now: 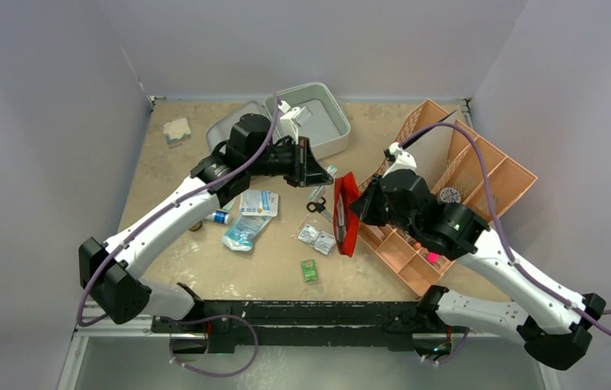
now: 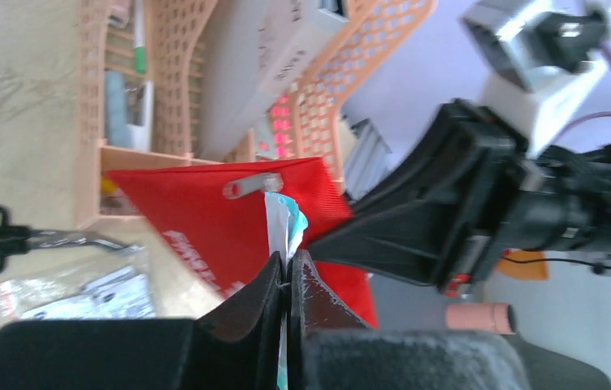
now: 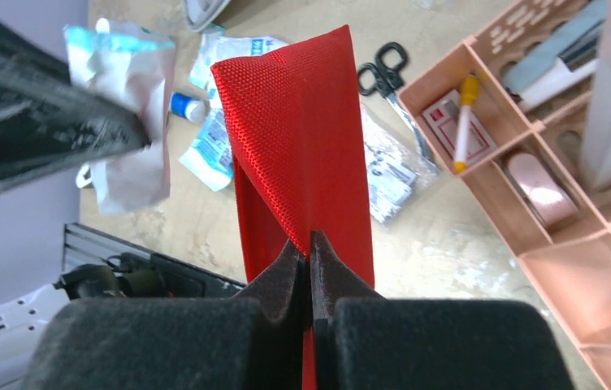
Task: Organize the medicine kit
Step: Place the medical item at the medicine pouch.
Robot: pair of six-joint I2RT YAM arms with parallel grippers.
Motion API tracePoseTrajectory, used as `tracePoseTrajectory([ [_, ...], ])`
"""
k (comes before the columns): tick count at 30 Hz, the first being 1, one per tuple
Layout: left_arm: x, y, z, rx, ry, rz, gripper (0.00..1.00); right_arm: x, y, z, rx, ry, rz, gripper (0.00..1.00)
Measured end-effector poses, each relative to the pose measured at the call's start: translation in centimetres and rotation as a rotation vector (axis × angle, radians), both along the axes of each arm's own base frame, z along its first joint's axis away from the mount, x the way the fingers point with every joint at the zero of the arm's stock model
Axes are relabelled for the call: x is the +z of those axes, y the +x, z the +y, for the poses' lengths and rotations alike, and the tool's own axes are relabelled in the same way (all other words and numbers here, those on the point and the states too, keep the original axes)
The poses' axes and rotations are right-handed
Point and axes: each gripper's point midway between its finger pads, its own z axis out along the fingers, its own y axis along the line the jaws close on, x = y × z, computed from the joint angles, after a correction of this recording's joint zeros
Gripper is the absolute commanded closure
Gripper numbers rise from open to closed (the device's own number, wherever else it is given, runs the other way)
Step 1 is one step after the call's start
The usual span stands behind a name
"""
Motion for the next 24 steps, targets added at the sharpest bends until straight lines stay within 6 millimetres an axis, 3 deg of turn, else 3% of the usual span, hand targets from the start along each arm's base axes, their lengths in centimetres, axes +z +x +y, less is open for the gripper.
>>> tracePoseTrajectory([
  [4,1.8,-1.4,-0.6,-0.026,-0.122,0.056,1.0,0.2,0.8,1.6,0.0,0.047,-0.002,1.0],
  [12,-0.8,-1.5,-1.4,0.025,-0.159,0.282,1.0,0.2,1.9,2.5,-0.037,0.08,0.004,1.0],
  [21,-2.3,-1.0,-2.0,0.106,-0.209,0.365,1.0,0.2,2.6,2.7,-0.083,0.104,0.0,1.0],
  [24,-2.2,-0.7,-2.0,0.119,-0.213,0.354,0.91,0.1,2.8,2.9,-0.085,0.103,0.002,1.0],
])
